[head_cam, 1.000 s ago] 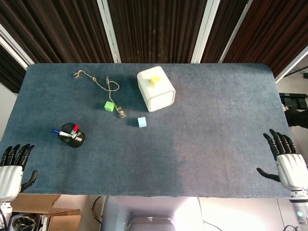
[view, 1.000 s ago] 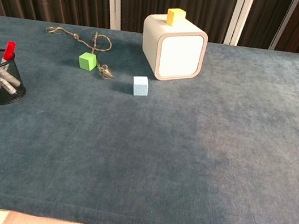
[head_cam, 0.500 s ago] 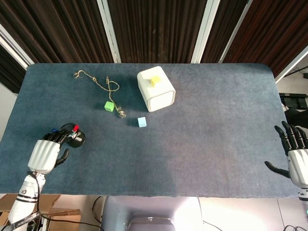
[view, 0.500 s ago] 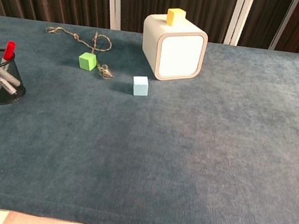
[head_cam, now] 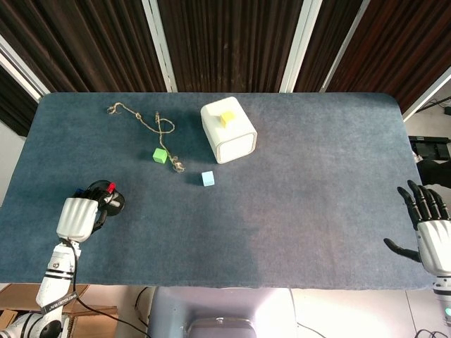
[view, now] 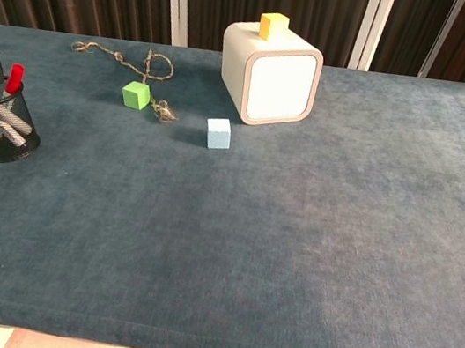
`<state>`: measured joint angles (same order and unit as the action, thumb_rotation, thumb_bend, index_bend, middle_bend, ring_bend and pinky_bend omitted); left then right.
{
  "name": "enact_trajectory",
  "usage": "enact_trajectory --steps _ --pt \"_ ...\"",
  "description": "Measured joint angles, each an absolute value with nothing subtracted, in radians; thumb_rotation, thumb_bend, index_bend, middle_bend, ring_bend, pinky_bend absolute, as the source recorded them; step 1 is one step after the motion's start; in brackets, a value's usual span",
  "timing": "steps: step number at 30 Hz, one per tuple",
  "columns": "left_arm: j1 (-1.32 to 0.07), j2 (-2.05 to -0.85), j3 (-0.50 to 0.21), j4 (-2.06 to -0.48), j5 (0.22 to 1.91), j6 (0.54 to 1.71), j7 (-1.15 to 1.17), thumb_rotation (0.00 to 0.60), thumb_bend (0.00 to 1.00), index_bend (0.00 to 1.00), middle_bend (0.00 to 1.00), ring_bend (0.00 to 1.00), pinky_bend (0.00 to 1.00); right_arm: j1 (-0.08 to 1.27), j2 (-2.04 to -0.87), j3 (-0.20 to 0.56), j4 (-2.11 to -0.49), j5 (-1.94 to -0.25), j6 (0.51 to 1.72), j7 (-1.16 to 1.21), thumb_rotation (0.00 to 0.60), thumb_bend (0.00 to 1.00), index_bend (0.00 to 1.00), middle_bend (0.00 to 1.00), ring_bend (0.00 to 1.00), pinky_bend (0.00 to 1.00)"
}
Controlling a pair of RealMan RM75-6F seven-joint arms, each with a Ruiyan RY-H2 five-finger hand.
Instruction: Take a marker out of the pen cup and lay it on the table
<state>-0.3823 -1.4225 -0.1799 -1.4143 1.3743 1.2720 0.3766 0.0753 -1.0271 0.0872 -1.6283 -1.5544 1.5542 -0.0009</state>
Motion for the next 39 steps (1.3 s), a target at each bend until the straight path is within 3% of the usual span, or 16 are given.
enact_trajectory --steps 15,22,25,39 --pt "-0.402 -1.446 -0.168 -1.339 1.357 1.267 0.349 0.600 0.48 0.49 0.49 0.54 0.51 0.069 -1.030 0.083 -1.624 -1.548 1.553 0.005 0.600 0.05 0.00 0.10 0.00 0.19" --pt "-0.409 -1.446 -0.167 -1.332 1.360 1.268 0.322 0.600 0.53 0.60 0.70 0.70 0.54 0.068 -1.033 0.083 -1.619 -1.544 1.550 0.012 0.600 0.05 0.00 0.10 0.00 0.19" --pt "-0.412 -1.447 -0.168 -1.325 1.371 1.283 0.311 0.600 0.54 0.64 0.75 0.73 0.56 0.067 -1.033 0.082 -1.618 -1.542 1.549 0.015 0.600 0.05 0.00 0.10 0.00 0.19" --pt "-0.392 -1.349 -0.182 -1.485 1.472 1.437 0.299 0.600 0.55 0.67 0.77 0.74 0.58 0.066 -1.032 0.083 -1.620 -1.544 1.551 0.016 0.600 0.05 0.00 0.10 0.00 0.19"
